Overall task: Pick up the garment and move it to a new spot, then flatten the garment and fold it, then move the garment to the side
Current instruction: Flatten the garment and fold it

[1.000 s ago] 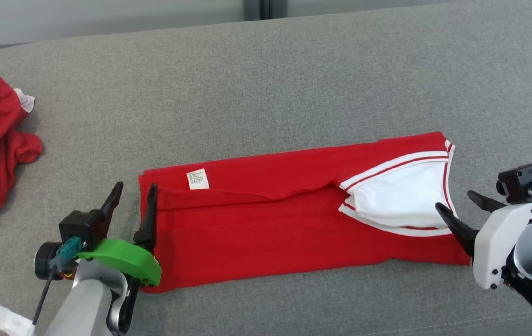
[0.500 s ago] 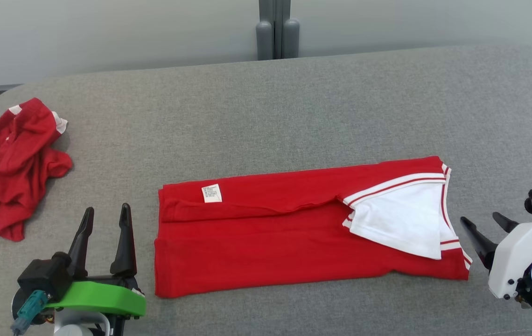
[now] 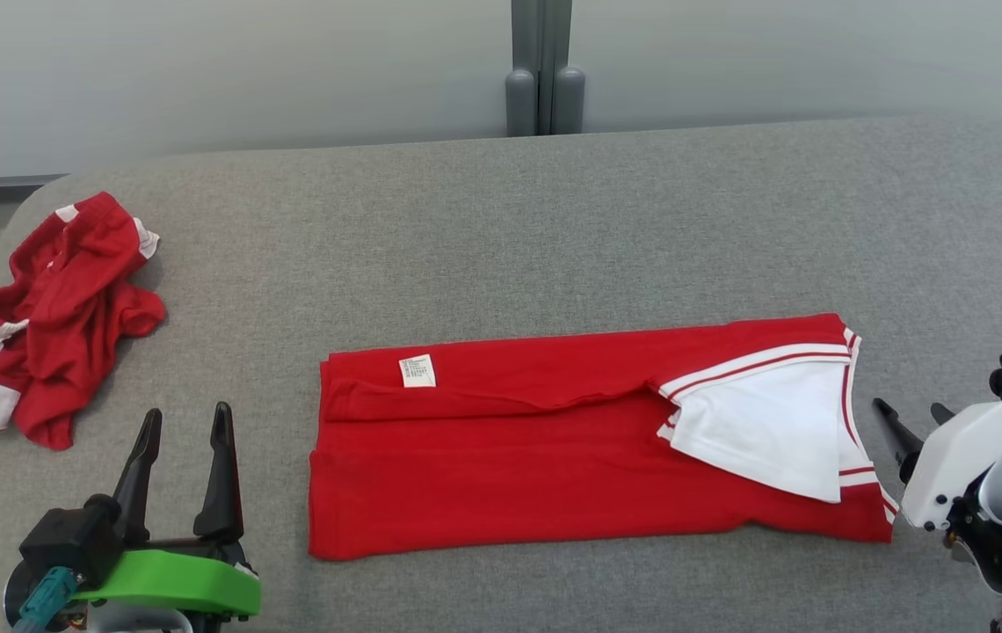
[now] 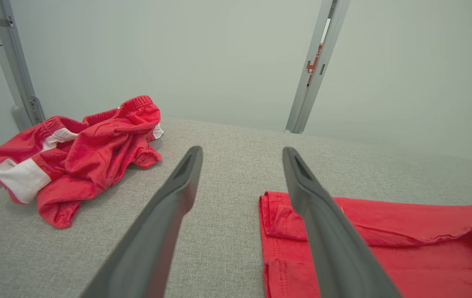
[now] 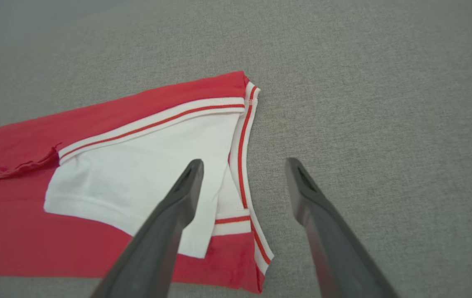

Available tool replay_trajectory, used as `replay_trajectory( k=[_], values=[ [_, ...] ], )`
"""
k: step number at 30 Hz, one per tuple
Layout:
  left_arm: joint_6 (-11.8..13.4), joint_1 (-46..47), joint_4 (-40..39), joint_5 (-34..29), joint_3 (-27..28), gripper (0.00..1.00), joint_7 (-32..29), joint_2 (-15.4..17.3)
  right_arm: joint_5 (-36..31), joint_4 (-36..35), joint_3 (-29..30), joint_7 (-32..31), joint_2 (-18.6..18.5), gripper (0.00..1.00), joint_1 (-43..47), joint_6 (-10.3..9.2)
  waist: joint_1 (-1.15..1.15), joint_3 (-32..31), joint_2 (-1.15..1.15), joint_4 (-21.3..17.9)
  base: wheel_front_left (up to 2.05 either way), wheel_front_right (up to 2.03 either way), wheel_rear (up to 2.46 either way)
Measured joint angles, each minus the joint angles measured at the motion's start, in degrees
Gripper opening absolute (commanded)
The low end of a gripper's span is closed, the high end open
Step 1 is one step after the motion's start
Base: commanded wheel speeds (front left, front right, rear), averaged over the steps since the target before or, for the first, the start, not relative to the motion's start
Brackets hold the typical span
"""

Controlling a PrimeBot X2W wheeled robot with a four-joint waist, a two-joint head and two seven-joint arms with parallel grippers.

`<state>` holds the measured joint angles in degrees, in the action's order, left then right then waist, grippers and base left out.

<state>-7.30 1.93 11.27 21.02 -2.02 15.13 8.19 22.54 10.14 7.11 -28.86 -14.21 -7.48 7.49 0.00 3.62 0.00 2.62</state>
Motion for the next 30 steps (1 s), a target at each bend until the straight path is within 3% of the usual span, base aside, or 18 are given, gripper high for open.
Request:
replay_trajectory(
  k=[8,23,24,26,30],
  values=[
    [0.0,-0.1,0.7,0.1,-0.4,1.00,0.0,0.4,-1.7,9.5,0.5,-1.4,1.6,1.00,-6.6,0.00,0.00,0.0,0.00,0.3,0.00,0.00,0.00],
    [-0.1,1.5,1.4,0.9,-2.9,1.00,0.0,0.8,-5.0,33.8,-4.9,-1.8,1.7,1.00,-20.0,-0.01,0.00,2.8,0.00,2.5,0.00,0.00,0.00],
    [-0.1,1.5,1.5,1.0,-2.9,1.00,0.0,0.8,-4.8,34.5,-5.7,-1.9,1.6,0.95,-20.5,-0.02,0.00,2.9,0.00,2.7,0.00,0.00,0.00],
    [-0.1,1.5,1.5,1.0,-2.7,1.00,0.0,0.8,-4.5,35.4,-6.8,-1.7,0.9,0.00,-21.2,-0.01,0.00,3.0,0.00,3.0,0.00,0.00,0.00],
    [-0.1,1.5,1.5,1.1,-2.3,1.00,0.0,0.7,-4.4,36.5,-7.6,1.0,-1.2,0.00,-22.2,0.09,0.00,2.8,0.00,3.0,0.00,0.00,0.00]
  ],
)
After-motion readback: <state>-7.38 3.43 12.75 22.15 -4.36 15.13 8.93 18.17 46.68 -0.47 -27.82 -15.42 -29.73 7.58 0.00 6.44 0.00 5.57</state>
